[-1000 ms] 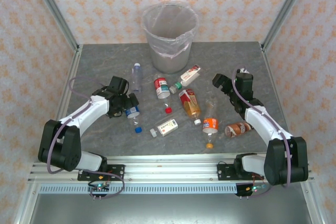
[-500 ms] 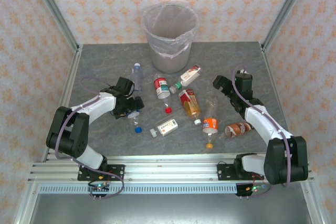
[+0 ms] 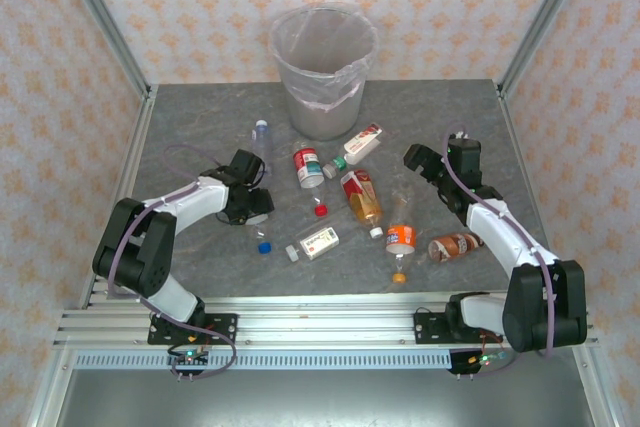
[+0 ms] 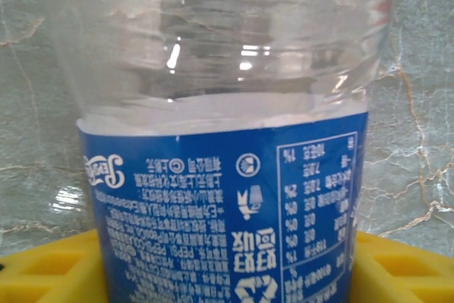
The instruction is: Put the plastic bottles in the bin
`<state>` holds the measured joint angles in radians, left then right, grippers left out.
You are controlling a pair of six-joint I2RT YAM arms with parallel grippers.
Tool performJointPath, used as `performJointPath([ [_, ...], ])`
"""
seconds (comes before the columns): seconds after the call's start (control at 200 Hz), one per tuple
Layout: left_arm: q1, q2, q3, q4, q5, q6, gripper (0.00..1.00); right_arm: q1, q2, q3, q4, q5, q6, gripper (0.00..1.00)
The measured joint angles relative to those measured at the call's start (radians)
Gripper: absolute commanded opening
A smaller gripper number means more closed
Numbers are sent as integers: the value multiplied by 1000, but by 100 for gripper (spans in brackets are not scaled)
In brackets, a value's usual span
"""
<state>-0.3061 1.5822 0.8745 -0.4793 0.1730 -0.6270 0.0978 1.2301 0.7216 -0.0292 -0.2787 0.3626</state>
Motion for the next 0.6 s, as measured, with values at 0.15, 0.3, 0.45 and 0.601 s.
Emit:
performJointPath([
  [0.15,0,-5,0,14,2,5,58,2,-17,0,15,-32,-2,99],
  [0.3,0,-25,-2,22,2,15,54,3,-45,-7,35,-59,-11,99],
  [0.45,0,-84,-14,24,-5,26,54,5,-88,-30,80,-93,-18,99],
  [0.601,0,-169,-18,23,-32,31,54,9,-102,-44,123,-126,-19,99],
])
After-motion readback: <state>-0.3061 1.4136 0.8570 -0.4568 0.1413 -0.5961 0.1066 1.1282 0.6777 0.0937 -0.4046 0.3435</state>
